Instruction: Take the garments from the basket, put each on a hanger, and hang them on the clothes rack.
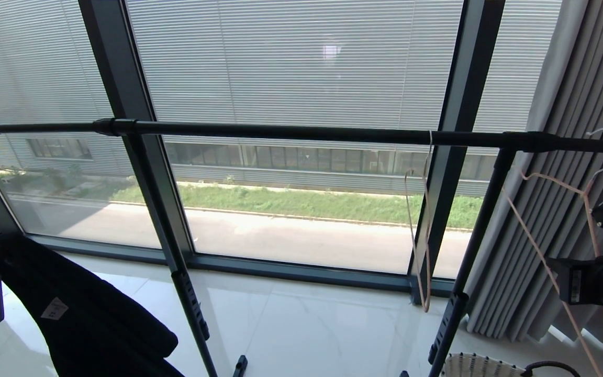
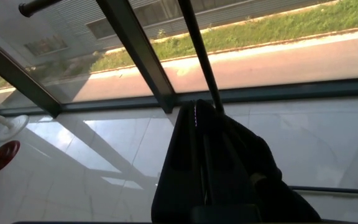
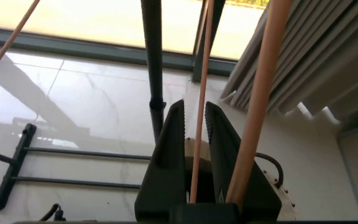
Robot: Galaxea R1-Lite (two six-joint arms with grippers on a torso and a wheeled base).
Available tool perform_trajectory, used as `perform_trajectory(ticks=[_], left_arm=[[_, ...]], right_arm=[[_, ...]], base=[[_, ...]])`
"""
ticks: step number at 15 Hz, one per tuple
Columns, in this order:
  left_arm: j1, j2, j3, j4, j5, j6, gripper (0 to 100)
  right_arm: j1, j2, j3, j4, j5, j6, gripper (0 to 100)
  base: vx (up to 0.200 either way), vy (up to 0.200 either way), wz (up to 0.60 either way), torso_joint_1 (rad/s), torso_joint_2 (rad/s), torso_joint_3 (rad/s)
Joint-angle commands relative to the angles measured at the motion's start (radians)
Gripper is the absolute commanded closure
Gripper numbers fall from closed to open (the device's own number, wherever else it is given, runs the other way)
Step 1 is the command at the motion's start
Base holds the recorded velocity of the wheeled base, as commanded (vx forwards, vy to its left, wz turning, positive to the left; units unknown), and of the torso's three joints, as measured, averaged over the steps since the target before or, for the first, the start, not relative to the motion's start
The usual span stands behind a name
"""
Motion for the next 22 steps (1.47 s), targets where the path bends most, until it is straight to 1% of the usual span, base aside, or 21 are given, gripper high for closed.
perform_trajectory(ticks=[1, 5, 8, 9, 10, 12, 14, 17, 22], left_arm=[[-0.001, -0.001, 0.001, -0.001, 0.001, -0.001, 100], [0.002, -0.001, 0.000, -0.001, 0.000, -0.004, 100], [0.024, -0.001, 0.000, -0.001, 0.000, -0.002, 100], [0.024, -0.001, 0.000, -0.003, 0.000, -0.004, 100], [0.024, -0.001, -0.002, -0.003, -0.002, -0.005, 100], [0.024, 0.001, 0.000, -0.003, -0.002, -0.005, 100], [0.024, 0.002, 0.001, -0.003, -0.004, -0.005, 100], [0.024, 0.002, 0.007, -0.003, -0.007, -0.005, 100], [0.021, 0.015, 0.015, -0.003, -0.008, -0.001, 100]], right_arm=[[0.031, -0.083, 0.044, 0.002, 0.001, -0.005, 100], [0.067, -0.116, 0.065, 0.008, 0.000, -0.010, 100], [0.087, -0.144, 0.064, 0.048, 0.001, -0.013, 100], [0.102, -0.158, 0.064, 0.059, 0.007, -0.013, 100], [0.116, -0.178, 0.068, 0.066, 0.035, -0.010, 100], [0.120, -0.205, 0.081, 0.071, 0.087, -0.010, 100], [0.123, -0.225, 0.079, 0.108, 0.098, -0.012, 100], [0.148, -0.253, 0.079, 0.144, 0.135, -0.010, 100], [0.200, -0.256, 0.079, 0.164, 0.142, -0.013, 100]], base=[[-0.200, 0.000, 0.00, -0.002, 0.00, 0.002], [-0.200, 0.000, 0.00, -0.001, 0.00, 0.006], [-0.200, 0.000, 0.00, 0.002, 0.00, 0.001], [-0.200, 0.000, 0.00, 0.002, 0.00, 0.002], [-0.200, 0.000, 0.00, 0.002, 0.00, 0.007], [0.000, 0.000, 0.00, 0.000, 0.00, 0.000], [0.000, 0.000, 0.00, 0.000, 0.00, 0.000], [0.000, 0.000, 0.00, 0.000, 0.00, 0.000], [0.000, 0.000, 0.00, 0.000, 0.00, 0.000]])
